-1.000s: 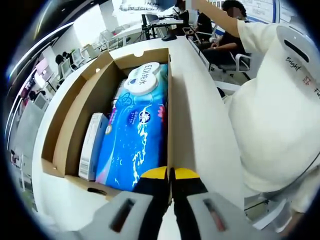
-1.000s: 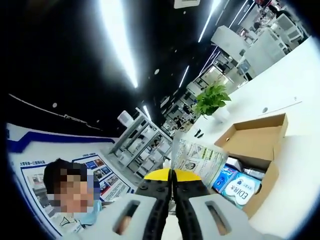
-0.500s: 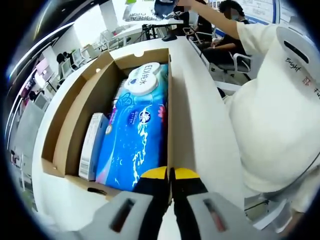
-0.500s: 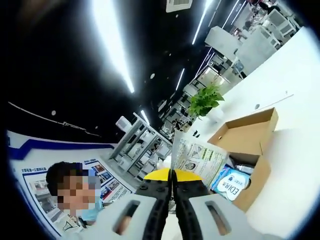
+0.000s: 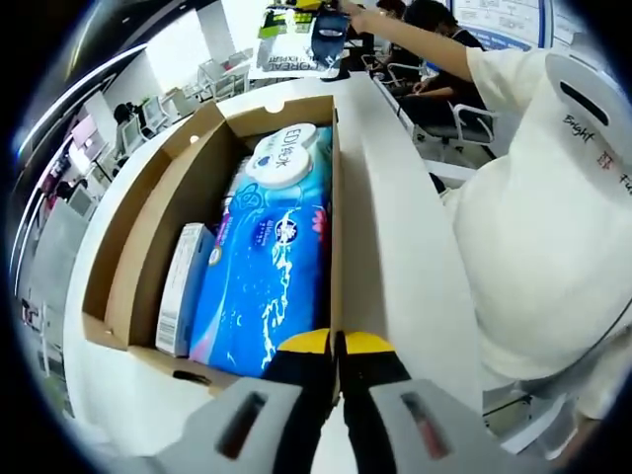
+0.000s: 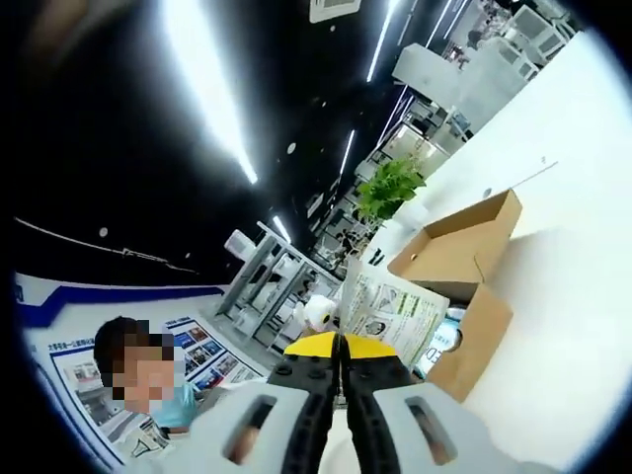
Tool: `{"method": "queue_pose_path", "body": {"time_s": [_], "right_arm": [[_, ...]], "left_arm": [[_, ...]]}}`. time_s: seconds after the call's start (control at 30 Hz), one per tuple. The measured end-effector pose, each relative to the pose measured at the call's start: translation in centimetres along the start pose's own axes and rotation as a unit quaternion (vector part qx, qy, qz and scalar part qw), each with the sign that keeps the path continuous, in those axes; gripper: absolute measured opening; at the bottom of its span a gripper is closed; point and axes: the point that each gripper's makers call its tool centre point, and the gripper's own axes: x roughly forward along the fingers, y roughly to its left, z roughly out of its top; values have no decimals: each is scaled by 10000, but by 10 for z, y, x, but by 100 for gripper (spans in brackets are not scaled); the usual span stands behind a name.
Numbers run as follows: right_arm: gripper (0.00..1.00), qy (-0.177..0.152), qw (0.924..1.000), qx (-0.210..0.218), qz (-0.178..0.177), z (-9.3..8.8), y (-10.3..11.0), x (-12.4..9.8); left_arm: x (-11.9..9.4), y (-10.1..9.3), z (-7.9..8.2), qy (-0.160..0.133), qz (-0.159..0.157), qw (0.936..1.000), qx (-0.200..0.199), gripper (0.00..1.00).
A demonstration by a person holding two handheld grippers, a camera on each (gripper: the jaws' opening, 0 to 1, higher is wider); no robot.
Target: Operate the shoe box by opening the lid, removing the specified soft item, and placing it in the target area until the item is outside and the box remains undamaged.
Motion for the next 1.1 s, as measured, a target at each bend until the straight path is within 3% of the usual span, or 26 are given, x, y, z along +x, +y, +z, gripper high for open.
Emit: {"method": "queue_pose_path", "body": {"time_s": [0.33,0.57,1.1], "right_arm": [[0,69,9995,248,-209,-19,-24,4],[0,33,9983,482,-332,-19,-39,4],[0,353,9946,437,-873,-26,-70,3]], "left_arm": [[0,0,0,10,0,10000,-1,2],[0,0,1,3,2,10000,16,2],[-1,-1,1,-28,13,10000,42,2]]}}
